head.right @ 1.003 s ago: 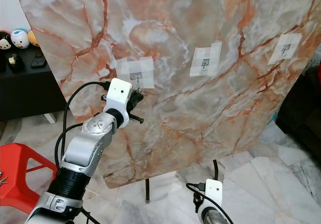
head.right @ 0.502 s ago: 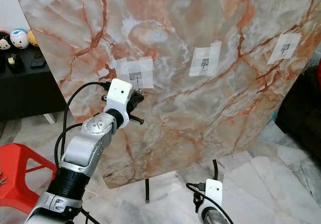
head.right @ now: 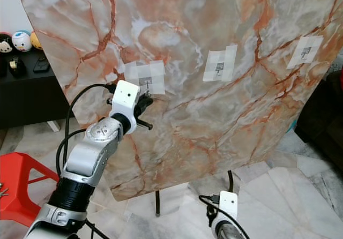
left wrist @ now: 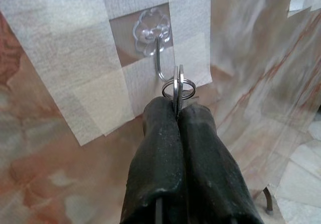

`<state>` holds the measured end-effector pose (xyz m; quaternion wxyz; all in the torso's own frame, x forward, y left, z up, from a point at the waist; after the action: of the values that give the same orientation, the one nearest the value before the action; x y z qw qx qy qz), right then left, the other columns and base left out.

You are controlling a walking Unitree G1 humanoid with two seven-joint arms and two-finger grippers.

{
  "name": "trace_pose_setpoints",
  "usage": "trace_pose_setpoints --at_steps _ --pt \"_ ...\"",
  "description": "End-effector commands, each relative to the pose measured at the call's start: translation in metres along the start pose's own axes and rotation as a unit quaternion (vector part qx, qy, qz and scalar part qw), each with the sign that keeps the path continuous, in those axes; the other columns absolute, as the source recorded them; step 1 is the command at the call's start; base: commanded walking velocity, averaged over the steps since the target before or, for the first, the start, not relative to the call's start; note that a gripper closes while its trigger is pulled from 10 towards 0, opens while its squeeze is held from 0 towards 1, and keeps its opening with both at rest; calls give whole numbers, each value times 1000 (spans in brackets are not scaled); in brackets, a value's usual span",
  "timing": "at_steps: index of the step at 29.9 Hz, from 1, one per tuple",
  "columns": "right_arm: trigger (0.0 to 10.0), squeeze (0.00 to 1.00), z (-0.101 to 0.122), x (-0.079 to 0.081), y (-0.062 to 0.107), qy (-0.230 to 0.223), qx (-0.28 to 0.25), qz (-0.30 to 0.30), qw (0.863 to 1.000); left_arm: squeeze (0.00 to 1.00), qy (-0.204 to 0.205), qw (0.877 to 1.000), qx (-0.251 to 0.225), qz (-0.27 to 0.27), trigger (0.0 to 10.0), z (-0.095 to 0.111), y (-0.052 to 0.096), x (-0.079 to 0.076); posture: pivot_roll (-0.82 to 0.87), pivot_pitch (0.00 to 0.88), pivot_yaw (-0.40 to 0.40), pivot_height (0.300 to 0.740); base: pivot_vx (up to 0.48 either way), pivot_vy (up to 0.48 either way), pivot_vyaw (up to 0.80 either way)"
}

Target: Hang keys on a hook

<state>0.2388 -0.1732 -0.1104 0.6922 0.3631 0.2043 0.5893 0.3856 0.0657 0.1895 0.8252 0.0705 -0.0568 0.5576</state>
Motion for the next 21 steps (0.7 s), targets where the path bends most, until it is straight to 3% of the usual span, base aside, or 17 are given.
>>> trace_pose_setpoints --at_steps 1,21 --pt "10000 0 1 -1 0 0 -1 -3 1000 0 1 1000 -12 4 10000 11 -2 0 94 0 -60 740 0 0 0" --pt "10000 0 -1 -2 0 -1 1 -4 1000 0 -13 1000 7 14 10000 7 -7 1 91 0 -57 740 0 0 0"
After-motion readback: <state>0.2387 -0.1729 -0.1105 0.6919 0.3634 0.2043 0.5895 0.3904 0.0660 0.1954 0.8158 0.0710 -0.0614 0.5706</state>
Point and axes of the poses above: a point about 5 cm out from each wrist's last joint towards the gripper, its own y axis pointing back from the gripper into the wrist, its own z axis along the axis of the wrist's last joint, x = y × z, the point moved 5 cm from there along -y, pointing out of the wrist towards the gripper, and after that the axes turned 2 degrees about -y, right-handed, at the moved point
